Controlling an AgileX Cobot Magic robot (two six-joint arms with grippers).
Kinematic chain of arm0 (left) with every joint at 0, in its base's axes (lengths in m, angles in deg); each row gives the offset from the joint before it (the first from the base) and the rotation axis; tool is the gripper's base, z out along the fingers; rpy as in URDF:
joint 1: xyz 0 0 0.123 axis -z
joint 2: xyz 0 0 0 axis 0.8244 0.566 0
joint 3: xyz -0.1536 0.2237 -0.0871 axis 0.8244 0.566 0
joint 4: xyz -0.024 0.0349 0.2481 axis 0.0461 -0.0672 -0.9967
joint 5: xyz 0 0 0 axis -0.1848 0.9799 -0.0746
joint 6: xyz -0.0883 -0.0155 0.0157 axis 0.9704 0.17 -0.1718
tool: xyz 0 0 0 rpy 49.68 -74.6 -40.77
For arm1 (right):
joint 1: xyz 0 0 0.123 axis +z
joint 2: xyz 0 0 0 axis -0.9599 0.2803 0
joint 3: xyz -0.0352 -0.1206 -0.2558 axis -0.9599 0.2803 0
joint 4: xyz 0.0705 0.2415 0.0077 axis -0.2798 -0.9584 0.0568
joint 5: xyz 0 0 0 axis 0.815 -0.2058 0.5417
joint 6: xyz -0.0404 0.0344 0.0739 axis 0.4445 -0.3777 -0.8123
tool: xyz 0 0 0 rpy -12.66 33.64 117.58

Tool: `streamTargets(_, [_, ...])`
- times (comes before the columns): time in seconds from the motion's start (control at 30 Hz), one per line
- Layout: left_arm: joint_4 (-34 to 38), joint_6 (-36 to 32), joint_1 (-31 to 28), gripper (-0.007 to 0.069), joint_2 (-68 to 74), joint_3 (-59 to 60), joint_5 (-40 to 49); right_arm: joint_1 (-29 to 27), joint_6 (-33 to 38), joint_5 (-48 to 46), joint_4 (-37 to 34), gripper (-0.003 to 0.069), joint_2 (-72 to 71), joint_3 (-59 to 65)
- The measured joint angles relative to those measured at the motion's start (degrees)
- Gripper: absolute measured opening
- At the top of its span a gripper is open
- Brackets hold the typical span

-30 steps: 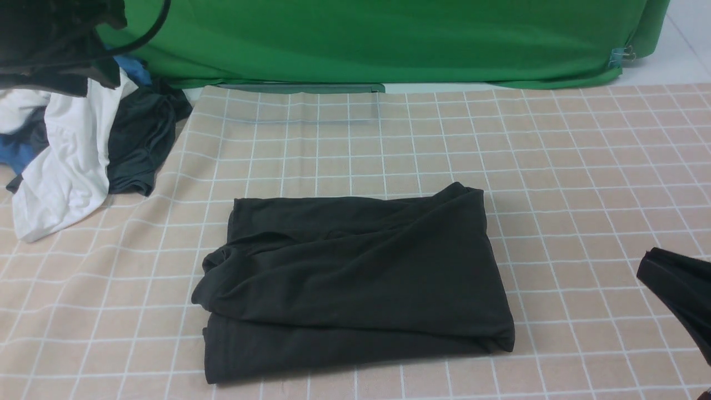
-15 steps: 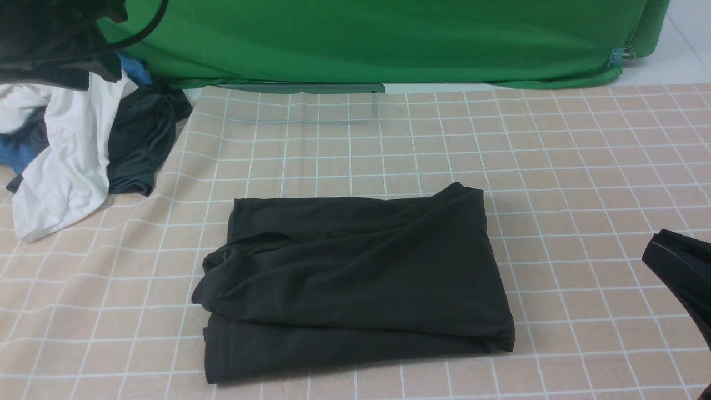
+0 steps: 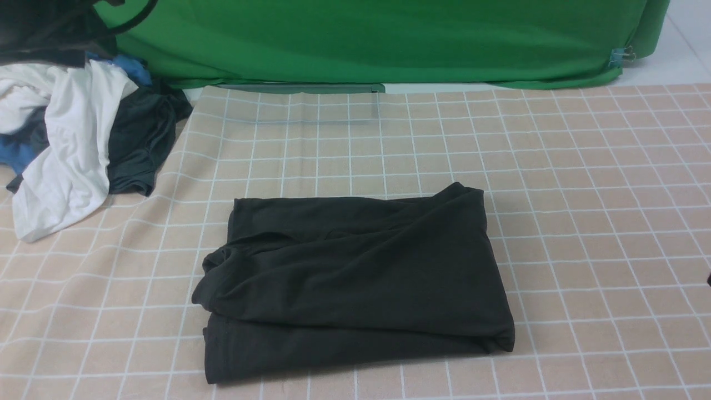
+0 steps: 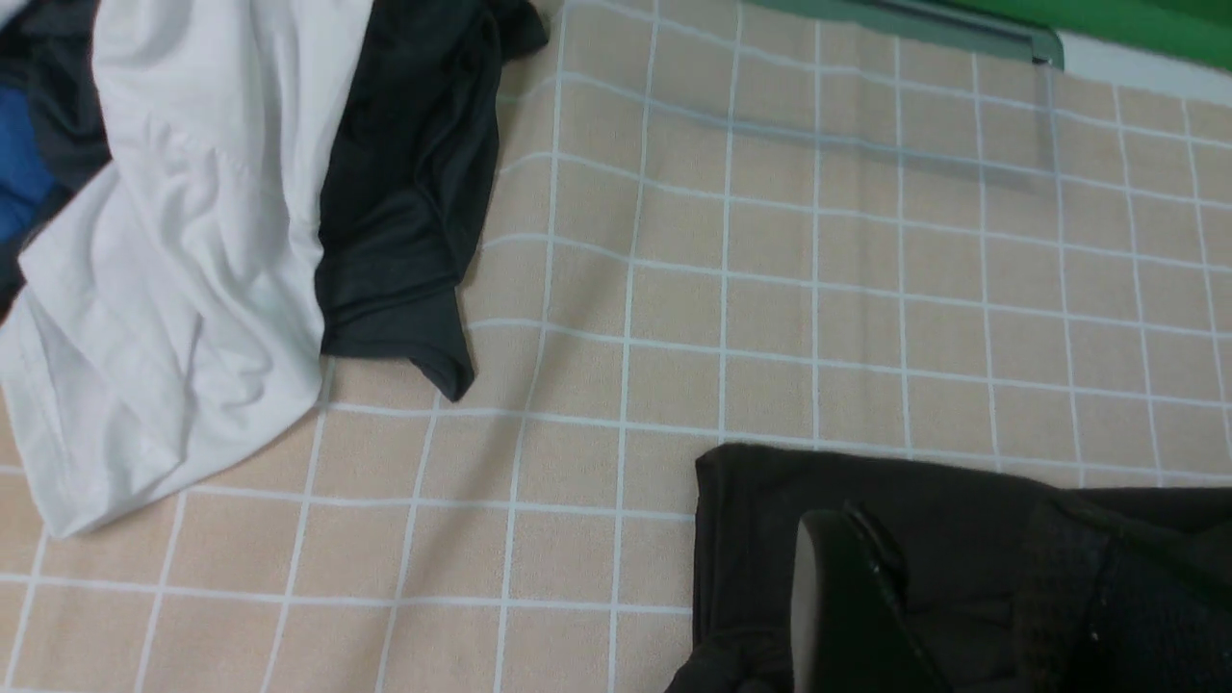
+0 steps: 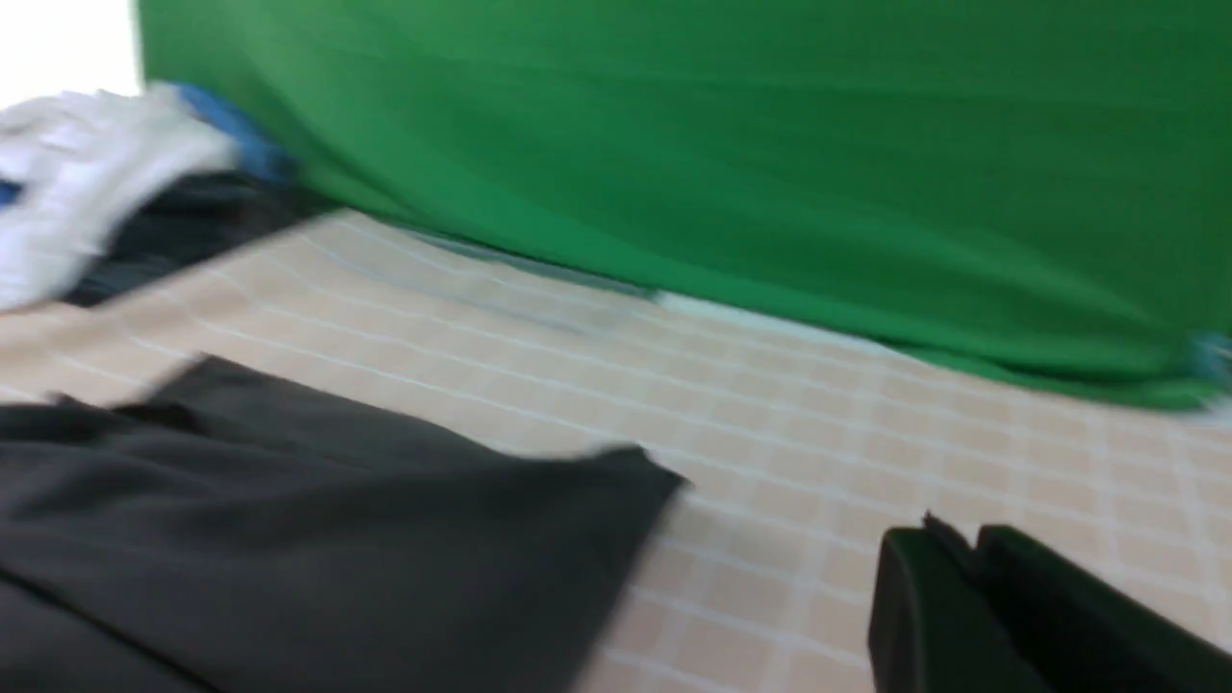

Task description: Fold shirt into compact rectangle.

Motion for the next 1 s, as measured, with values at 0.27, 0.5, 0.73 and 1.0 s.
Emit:
streamTargets(0.27, [0.6, -0.2, 0.0, 0.0233, 0.0, 0.0, -1.1, -9.5, 0.0, -7.7, 1.9, 0.0102, -11.0, 8.1])
streamTargets(0.5, [0.7, -0.2, 0.0, 0.0233, -0.8, 0.0, 2.2, -14.1, 0.0, -8.8, 2.5, 0.0109, -16.0, 8.2])
streamTargets(0.73, [0.8, 0.0, 0.0, 0.0233, -3.7, 0.1, 7.2, -15.3, -0.1, -9.3, 3.6, 0.0123, -16.2, 8.2])
streamTargets(1.0, [0.8, 0.0, 0.0, 0.0233, -11.0, 0.1, 13.0, -15.3, -0.2, -9.4, 4.2, 0.0139, -16.2, 8.2])
